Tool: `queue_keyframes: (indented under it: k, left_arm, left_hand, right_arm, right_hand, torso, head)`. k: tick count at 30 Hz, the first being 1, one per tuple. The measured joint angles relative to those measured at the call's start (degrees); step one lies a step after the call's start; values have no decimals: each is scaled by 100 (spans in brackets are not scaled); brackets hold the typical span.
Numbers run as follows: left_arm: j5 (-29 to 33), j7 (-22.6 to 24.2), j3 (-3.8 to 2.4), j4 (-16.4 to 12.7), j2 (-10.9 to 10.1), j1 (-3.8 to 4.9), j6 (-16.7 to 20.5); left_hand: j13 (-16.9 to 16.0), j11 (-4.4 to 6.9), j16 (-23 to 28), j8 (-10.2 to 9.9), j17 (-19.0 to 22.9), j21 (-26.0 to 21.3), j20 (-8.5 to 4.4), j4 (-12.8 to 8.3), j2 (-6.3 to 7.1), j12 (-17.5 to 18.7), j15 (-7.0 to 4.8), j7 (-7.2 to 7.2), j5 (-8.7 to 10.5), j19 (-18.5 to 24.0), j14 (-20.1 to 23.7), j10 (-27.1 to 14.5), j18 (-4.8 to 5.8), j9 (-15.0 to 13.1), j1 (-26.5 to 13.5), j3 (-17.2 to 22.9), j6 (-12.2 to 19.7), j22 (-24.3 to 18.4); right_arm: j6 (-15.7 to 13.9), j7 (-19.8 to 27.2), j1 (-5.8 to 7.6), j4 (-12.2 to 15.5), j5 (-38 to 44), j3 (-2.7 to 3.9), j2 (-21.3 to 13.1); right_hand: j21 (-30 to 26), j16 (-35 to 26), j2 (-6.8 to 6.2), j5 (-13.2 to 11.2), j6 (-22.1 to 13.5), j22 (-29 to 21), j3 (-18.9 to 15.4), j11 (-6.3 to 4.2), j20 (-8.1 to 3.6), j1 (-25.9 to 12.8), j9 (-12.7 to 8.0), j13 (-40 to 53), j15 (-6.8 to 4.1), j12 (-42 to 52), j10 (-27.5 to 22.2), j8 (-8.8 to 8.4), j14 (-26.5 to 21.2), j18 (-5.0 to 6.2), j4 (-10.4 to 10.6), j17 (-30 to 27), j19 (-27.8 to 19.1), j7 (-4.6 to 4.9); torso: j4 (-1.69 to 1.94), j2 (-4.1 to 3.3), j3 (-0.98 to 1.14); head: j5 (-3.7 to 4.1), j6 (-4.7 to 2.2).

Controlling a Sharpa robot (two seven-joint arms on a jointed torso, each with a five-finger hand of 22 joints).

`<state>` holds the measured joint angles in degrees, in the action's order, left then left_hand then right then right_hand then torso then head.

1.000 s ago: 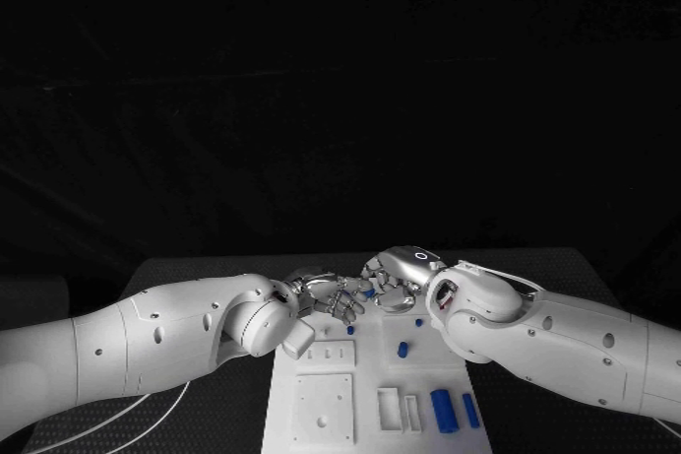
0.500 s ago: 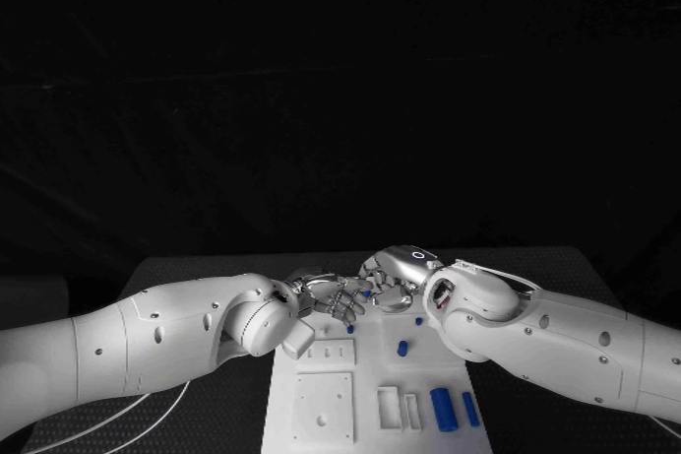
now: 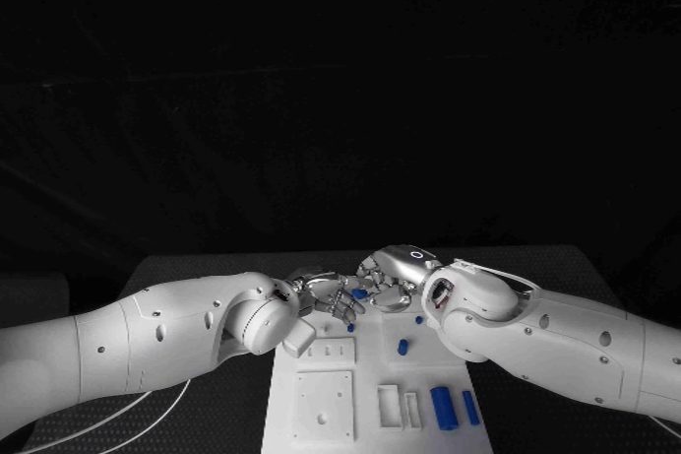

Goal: Assemble the parts on the task board

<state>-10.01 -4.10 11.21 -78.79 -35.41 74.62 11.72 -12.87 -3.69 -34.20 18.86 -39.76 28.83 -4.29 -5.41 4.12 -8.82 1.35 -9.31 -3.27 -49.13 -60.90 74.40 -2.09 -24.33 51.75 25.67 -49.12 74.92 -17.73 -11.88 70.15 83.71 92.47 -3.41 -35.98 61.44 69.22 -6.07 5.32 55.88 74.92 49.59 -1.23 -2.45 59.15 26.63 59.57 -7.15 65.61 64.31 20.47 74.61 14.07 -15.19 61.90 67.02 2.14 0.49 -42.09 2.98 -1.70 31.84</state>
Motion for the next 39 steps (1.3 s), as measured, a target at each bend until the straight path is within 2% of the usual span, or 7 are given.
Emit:
queue_keyframes:
  k: [21,25,29,33,35,36,39]
  left_arm:
    - [-15,-22,-2,15,-4,1,-31]
    - [-18,-22,-2,33,-3,1,-40]
    - [-19,-22,-2,34,-3,0,-47]
    - [-23,-23,-2,38,-3,-1,-54]
    - [-29,-23,-2,40,-3,-1,-59]
    - [-31,-23,-2,41,-3,-1,-60]
    - [-40,-26,-2,43,-5,-1,-64]
  left_hand:
    - [-46,0,-22,-5,1,11,-1,0,-53,0,0,-9,0,41,0,0,39,6,10,0,11,-1]
    - [-80,-20,-45,-5,7,22,-1,-28,-211,0,19,11,0,41,20,-20,42,5,141,29,-10,1]
    - [-121,-20,-45,-5,19,63,19,-109,-449,23,19,11,0,62,21,-20,43,5,176,54,-10,3]
    - [-167,-20,-85,-5,36,64,19,-278,-726,23,19,31,-31,102,21,-20,62,5,230,70,-30,3]
    - [-199,-20,-85,-5,44,71,19,-424,-856,23,-1,29,-94,102,41,-20,32,5,290,105,-53,3]
    - [-210,-20,-106,-5,50,89,19,-486,-898,23,-1,34,-88,103,41,-20,28,6,331,153,-75,3]
    - [-260,-20,-123,-11,70,99,19,-498,-837,23,-1,42,13,103,41,-20,-11,10,445,613,-123,2]
  right_arm:
    - [10,22,-7,-50,-15,-5,0]
    - [10,23,-8,-32,-17,-5,-3]
    - [11,23,-8,-26,-17,-5,-10]
    - [12,24,-9,-23,-19,-5,-13]
    - [12,24,-9,-23,-19,-5,-13]
    - [13,25,-9,-23,-19,-6,-13]
    - [13,29,-9,-23,-20,-6,-13]
  right_hand:
    - [0,0,-30,0,5,0,31,0,0,-30,0,0,0,0,0,-20,0,1,1,1,0,-3]
    - [0,0,-30,0,7,0,31,0,0,-30,0,0,0,0,0,-30,0,1,1,1,0,-5]
    - [0,0,-30,0,13,0,31,0,0,-30,0,1,0,0,0,-22,0,1,1,1,0,-8]
    - [0,0,-30,0,14,0,31,0,0,-30,0,-5,0,0,0,-9,0,1,0,1,0,-10]
    - [0,0,-30,0,16,0,31,0,0,-30,0,-5,0,0,0,-9,0,1,0,1,0,-11]
    - [0,0,-30,0,20,0,31,0,0,-30,0,-4,0,0,0,-9,0,2,0,1,0,-15]
    - [0,0,-30,0,21,0,30,0,0,-30,0,-5,1,0,0,-8,0,2,0,-1,0,-15]
  torso:
    - [3,-4,8]
    - [3,-5,9]
    - [3,-5,10]
    - [0,-5,11]
    - [-1,-5,10]
    - [-1,-5,11]
    - [-1,-5,13]
  head:
    - [19,11]
    - [19,20]
    - [16,24]
    - [15,27]
    - [14,32]
    - [13,34]
    - [16,40]
